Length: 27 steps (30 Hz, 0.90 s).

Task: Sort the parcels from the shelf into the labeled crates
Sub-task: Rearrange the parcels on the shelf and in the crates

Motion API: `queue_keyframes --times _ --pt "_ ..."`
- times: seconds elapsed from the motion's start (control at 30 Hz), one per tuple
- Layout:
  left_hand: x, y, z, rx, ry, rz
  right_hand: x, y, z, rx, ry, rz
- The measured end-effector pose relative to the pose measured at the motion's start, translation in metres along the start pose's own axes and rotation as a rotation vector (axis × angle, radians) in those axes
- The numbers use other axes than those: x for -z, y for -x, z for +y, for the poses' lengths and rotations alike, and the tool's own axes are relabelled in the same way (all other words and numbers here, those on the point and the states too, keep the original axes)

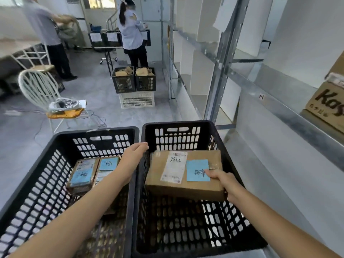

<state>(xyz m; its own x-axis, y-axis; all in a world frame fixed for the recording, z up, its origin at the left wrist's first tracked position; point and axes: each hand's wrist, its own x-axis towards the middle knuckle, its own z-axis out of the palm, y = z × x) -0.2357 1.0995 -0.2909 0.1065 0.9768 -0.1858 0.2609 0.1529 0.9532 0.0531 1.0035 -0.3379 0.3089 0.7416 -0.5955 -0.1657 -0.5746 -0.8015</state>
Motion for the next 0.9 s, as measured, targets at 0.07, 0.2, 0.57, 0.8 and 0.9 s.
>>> queue_keyframes --times 0.07,0.2,0.57,0.8,0.9 --pt "-0.001 -0.003 0.001 0.022 0.026 0.018 -0.002 0.0 0.0 0.006 -0.113 0.01" --pt "-0.015 -0.007 0.004 0.029 0.076 0.039 -0.02 -0.001 0.002 -0.021 -0.233 0.012" --pt "-0.023 -0.012 -0.004 0.054 0.125 0.004 -0.056 -0.021 0.043 -0.189 -0.475 0.109" --pt "-0.035 -0.018 -0.006 0.057 0.06 0.006 -0.065 -0.049 0.064 -0.294 -0.347 0.029" --pt "-0.046 -0.02 -0.007 0.082 0.025 0.018 -0.063 -0.066 0.063 -0.325 -0.33 -0.086"
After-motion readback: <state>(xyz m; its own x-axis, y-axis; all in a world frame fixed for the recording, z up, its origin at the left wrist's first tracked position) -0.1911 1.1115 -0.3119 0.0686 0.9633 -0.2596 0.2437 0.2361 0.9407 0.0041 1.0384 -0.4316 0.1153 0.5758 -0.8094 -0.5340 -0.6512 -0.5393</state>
